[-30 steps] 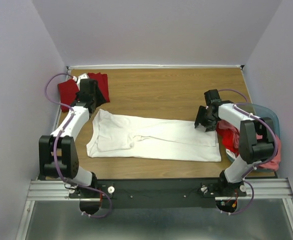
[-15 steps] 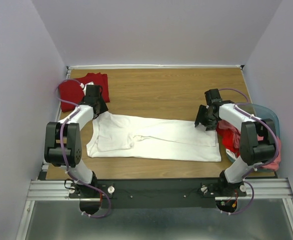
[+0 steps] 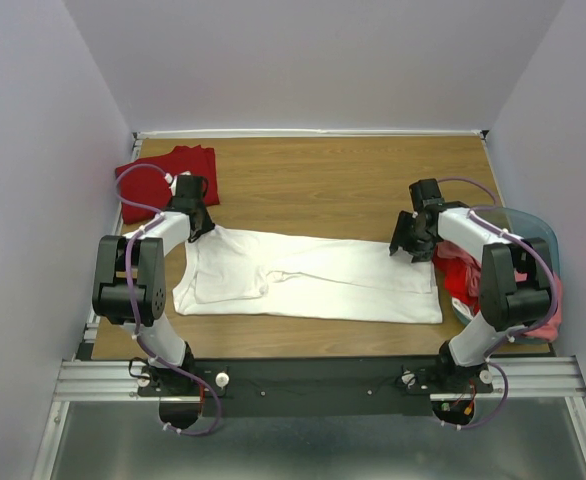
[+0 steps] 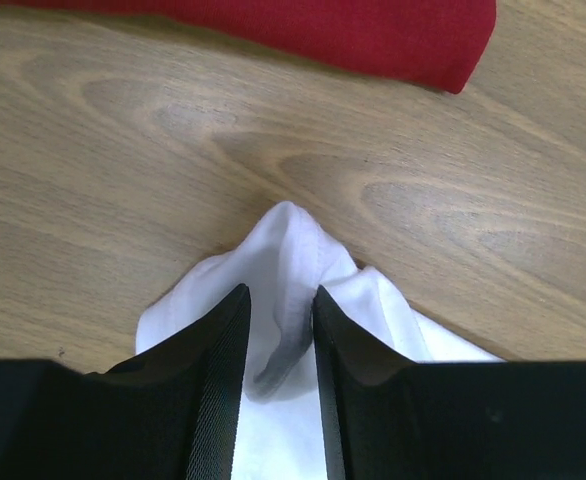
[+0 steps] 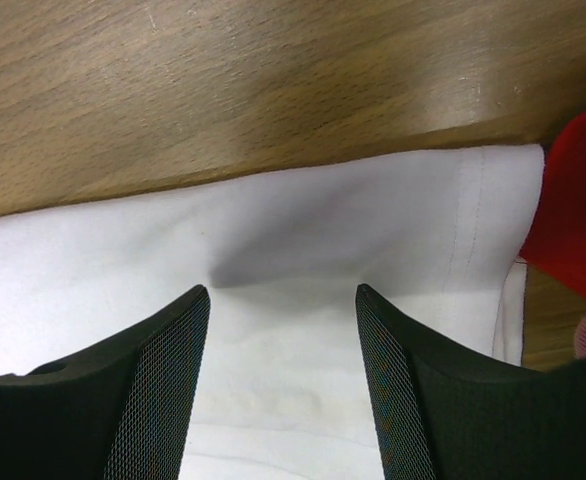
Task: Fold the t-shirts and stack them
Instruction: Fold the tshirt
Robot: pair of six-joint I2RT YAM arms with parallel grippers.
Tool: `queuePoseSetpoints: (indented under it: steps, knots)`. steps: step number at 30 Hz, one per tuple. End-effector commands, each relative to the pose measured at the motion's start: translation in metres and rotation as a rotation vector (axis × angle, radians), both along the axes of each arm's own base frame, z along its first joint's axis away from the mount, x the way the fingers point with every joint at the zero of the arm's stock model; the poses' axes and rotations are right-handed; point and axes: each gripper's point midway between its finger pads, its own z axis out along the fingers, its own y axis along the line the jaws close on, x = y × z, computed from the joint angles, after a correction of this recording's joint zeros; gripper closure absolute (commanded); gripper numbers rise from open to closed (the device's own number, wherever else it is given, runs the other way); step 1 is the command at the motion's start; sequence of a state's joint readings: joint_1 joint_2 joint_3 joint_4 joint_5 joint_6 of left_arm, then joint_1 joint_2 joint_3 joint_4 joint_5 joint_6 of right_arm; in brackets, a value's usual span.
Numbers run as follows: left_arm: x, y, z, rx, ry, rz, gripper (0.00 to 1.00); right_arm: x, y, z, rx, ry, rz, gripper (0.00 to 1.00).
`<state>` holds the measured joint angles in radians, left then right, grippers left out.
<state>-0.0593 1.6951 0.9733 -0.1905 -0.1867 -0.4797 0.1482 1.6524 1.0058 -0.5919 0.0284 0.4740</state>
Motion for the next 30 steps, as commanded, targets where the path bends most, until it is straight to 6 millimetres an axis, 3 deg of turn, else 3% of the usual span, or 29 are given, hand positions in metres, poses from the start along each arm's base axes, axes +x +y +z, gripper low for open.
queuePoseSetpoints:
  steps: [1,9,19,26,30]
  knots:
    - [0.005,0.002,-0.001,0.012,-0.013,0.012,0.61,-0.006,-0.003,-0.001,0.001,0.002,-0.015,0.32]
    - [0.007,0.007,0.002,0.029,-0.019,0.027,0.63,-0.017,-0.009,-0.017,-0.031,0.052,-0.016,0.33]
    - [-0.005,0.026,-0.007,0.048,0.008,0.065,0.89,-0.024,-0.020,-0.033,-0.075,0.102,-0.033,0.33]
    - [-0.014,0.046,-0.008,0.062,0.012,0.100,0.90,-0.026,-0.023,-0.039,-0.082,0.122,-0.037,0.33]
    - [-0.013,0.042,-0.010,0.047,0.011,0.073,0.90,-0.024,-0.023,-0.041,-0.079,0.126,-0.033,0.33]
